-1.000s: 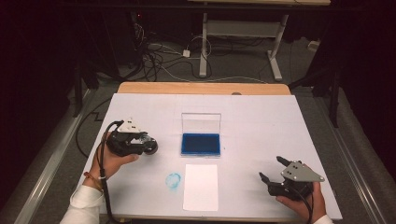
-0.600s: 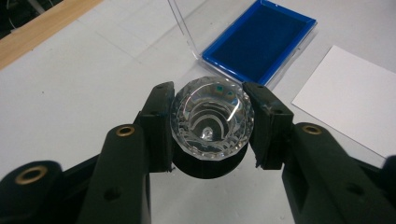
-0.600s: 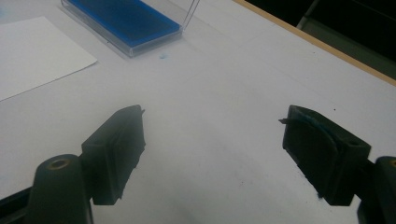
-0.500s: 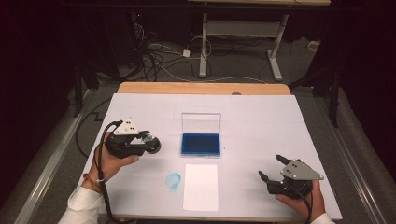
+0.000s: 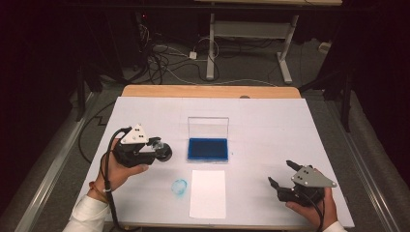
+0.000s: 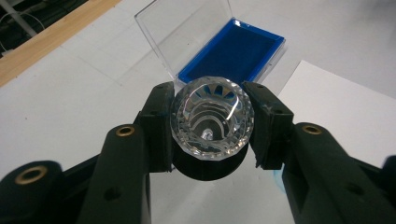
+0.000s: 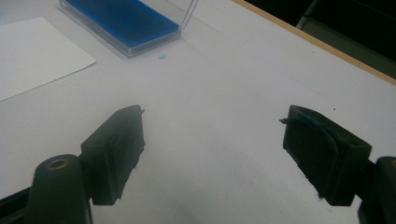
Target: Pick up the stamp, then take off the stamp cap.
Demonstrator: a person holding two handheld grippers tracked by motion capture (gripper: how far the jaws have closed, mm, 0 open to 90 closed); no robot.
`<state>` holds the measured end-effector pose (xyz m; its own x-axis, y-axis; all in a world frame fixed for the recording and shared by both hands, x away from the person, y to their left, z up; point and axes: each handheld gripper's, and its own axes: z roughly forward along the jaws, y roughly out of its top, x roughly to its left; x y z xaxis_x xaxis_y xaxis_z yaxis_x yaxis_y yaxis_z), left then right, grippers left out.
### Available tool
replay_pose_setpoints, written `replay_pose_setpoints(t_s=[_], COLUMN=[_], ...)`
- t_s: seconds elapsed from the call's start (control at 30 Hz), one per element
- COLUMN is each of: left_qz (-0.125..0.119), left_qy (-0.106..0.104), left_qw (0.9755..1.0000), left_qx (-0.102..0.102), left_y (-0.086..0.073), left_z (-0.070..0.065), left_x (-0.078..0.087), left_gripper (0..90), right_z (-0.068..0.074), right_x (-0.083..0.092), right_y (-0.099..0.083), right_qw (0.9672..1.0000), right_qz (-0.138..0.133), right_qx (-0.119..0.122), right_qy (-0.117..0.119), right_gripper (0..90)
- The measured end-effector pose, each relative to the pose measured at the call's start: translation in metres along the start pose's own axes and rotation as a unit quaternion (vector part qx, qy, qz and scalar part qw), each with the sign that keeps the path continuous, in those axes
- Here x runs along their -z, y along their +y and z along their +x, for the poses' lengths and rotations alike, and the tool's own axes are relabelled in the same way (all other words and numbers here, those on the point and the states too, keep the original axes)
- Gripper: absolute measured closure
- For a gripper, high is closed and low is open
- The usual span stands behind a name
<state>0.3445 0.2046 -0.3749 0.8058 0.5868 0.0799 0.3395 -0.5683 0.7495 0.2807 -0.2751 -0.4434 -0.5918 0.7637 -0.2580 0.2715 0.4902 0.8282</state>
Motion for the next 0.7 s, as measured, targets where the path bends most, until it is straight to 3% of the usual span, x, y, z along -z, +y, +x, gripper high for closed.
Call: replay_pose_setpoints(t_s=[0.17,0.47,0.7], left_qz=[0.000,-0.014,-0.015], left_qy=[-0.008,-0.030,-0.043], left_qw=[0.9999,0.9994,0.9985], left_qx=[-0.012,-0.012,-0.029], left_y=[0.004,0.014,0.024], left_z=[-0.006,-0.009,-0.022], left_x=[-0.002,-0.009,-0.019], left_gripper=[55.1,55.1,55.1], right_z=[0.000,0.004,0.005], right_x=[0.001,-0.004,-0.008], right_y=[-0.001,0.003,0.010], right_qw=[1.0000,0.9999,0.9998], right_qz=[0.001,0.006,-0.002], right_qx=[0.002,0.006,0.008], right_qy=[0.000,0.011,0.019], right_gripper=[20.7,20.0,18.8])
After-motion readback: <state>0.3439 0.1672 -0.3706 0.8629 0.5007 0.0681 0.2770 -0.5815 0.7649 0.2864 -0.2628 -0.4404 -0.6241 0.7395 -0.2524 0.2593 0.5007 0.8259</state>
